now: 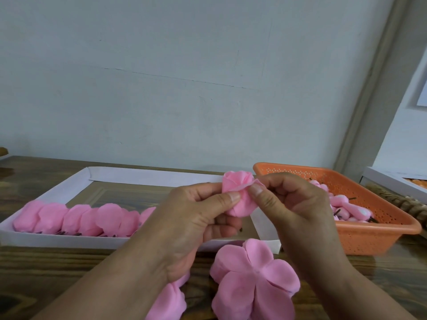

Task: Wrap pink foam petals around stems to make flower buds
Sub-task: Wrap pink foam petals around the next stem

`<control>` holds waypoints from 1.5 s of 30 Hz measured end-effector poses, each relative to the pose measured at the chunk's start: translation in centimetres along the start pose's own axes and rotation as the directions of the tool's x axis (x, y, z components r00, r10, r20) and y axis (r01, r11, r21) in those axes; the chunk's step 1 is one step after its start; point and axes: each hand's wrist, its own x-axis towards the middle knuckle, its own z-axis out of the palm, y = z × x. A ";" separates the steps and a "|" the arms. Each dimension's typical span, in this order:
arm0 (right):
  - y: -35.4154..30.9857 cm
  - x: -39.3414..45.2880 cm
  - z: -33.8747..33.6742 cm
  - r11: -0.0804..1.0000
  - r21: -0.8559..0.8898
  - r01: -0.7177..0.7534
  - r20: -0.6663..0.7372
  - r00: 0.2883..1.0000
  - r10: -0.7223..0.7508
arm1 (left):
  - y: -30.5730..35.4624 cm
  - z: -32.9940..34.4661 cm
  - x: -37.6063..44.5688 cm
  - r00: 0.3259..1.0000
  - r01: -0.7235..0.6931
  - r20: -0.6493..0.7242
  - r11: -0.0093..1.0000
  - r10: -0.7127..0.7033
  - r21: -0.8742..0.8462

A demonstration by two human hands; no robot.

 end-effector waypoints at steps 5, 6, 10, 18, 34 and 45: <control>0.2 0.1 -0.1 1.000 0.018 -0.008 0.063 0.998 0.007 | -0.1 -0.1 0.1 0.999 0.039 0.012 0.999 -0.040 0.006; 0.3 0.1 -0.1 0.999 0.032 -0.016 0.068 0.998 0.014 | -0.1 -0.1 0.1 0.999 0.048 0.017 0.999 -0.048 0.016; 0.7 0.3 -0.3 0.988 0.135 -0.079 0.057 0.996 0.072 | -0.4 -0.1 0.0 0.996 0.063 0.061 0.996 -0.067 0.063; 1.5 0.5 -0.7 0.966 0.201 -0.162 0.139 0.981 0.136 | -0.3 -0.5 0.1 0.982 0.158 0.111 0.986 -0.152 -0.052; 0.9 0.2 -0.8 0.992 -0.122 -0.024 0.072 0.997 0.033 | -0.6 -0.7 0.0 0.971 0.205 0.136 0.978 -0.197 -0.047; -0.3 -0.2 0.2 0.980 -0.158 -0.118 0.026 0.992 0.123 | -1.3 -0.1 0.0 0.994 0.105 -0.031 0.989 -0.102 0.104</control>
